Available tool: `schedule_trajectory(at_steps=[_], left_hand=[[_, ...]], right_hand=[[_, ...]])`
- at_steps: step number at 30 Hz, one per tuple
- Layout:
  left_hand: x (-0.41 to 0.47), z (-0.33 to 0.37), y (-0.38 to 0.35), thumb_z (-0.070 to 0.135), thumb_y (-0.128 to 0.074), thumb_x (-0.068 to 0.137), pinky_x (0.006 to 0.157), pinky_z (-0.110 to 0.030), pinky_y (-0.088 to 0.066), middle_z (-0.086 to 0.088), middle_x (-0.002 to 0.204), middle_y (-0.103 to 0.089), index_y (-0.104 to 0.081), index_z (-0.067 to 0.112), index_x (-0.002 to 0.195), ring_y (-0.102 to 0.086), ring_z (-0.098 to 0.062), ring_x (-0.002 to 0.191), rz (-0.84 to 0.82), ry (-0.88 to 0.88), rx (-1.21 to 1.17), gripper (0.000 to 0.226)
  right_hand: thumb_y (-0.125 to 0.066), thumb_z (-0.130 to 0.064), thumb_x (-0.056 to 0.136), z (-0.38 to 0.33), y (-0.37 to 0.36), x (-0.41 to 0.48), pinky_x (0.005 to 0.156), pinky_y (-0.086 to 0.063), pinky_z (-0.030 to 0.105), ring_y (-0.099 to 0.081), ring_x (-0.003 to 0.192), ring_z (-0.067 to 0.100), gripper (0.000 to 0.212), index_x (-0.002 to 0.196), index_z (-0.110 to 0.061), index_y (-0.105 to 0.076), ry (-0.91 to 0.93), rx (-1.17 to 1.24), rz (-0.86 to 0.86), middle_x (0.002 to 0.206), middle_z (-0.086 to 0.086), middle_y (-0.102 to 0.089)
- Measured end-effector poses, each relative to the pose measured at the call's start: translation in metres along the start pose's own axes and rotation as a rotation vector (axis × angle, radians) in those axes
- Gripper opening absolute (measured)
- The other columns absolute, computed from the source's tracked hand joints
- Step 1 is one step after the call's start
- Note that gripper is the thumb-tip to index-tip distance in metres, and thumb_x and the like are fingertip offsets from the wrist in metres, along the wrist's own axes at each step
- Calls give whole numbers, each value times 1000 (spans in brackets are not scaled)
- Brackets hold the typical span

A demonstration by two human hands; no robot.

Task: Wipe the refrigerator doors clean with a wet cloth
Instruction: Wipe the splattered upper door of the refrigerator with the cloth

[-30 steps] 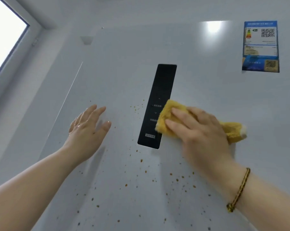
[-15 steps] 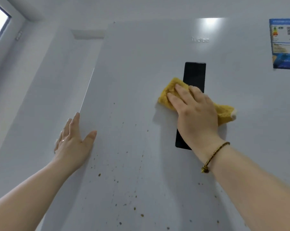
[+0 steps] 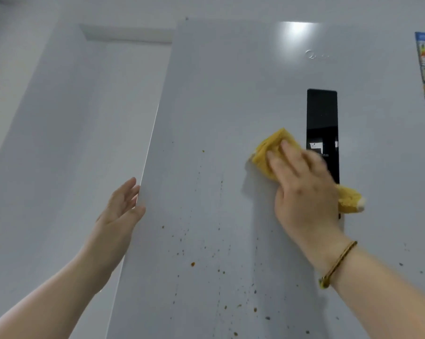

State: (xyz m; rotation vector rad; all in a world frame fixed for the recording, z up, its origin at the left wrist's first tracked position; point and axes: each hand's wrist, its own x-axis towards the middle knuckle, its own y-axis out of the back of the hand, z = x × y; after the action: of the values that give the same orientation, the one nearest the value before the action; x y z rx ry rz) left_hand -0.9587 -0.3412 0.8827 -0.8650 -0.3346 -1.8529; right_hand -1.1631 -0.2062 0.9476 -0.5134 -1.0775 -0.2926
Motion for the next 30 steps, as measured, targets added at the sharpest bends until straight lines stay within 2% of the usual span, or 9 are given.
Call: schedule_trajectory(at_steps=[4,7,9,12,14,20,25,28,30], left_hand=[[2,0,7,9,-41,95,104,-29,-30,16,129,-46,-36,31,135,-39,-5,126,-30,36,-50,46],[3,3,7,14,-41,95,102,-29,-31,17,129,-46,-37,31,134,-42,-5,121,-30,48,-48,43],[4,5,5,18,-42,95,95,-25,-31,22,122,-47,-37,34,133,-44,-1,113,-37,51,-32,41],[4,5,5,21,-43,95,95,-26,-32,21,122,-48,-37,32,135,-47,-2,109,-43,71,-24,42],[2,3,6,22,-42,95,93,-27,-34,21,118,-53,-42,32,132,-50,2,104,-53,86,-17,38],[-2,5,7,8,-35,95,70,-16,-38,33,66,-63,-60,32,79,-56,18,62,-100,47,35,39],[0,2,11,10,-33,96,73,-18,-40,27,79,-68,-61,38,82,-59,15,73,-104,77,10,42],[-1,-6,14,17,-34,97,79,-26,-43,18,98,-65,-56,45,95,-56,5,94,-113,130,-16,36],[-1,-9,16,18,-35,96,78,-28,-44,13,101,-66,-53,47,103,-56,-3,99,-126,164,-30,35]], right_hand=[[-22,-2,88,-39,7,-51,88,-42,41,-44,107,31,42,117,-15,-49,343,66,-88,120,9,-63],[-36,-6,80,-24,10,-31,85,-44,40,-54,102,31,41,112,-18,-58,464,111,-131,114,7,-66],[-36,-6,75,-5,5,0,75,-55,40,-58,97,31,45,106,-12,-68,356,86,-89,111,12,-67],[-33,-7,73,3,2,29,73,-52,43,-56,93,35,47,106,-5,-67,27,24,-77,112,17,-65],[-33,-9,72,-15,-2,16,77,-50,40,-54,94,36,49,107,-5,-67,7,16,-59,114,17,-64],[-38,-10,76,-49,-1,-20,82,-44,39,-43,101,28,43,104,-17,-69,497,189,-167,114,7,-66],[-34,-9,73,-35,-17,59,69,-53,38,-56,93,33,45,100,-11,-70,167,106,-133,111,12,-67],[-34,-6,87,-56,-19,85,97,-34,42,-38,123,36,45,128,-13,-50,-51,98,-311,144,9,-38],[-32,-10,93,-78,-16,88,104,-21,37,-22,133,29,47,139,-20,-35,-11,144,-423,152,0,-19]])
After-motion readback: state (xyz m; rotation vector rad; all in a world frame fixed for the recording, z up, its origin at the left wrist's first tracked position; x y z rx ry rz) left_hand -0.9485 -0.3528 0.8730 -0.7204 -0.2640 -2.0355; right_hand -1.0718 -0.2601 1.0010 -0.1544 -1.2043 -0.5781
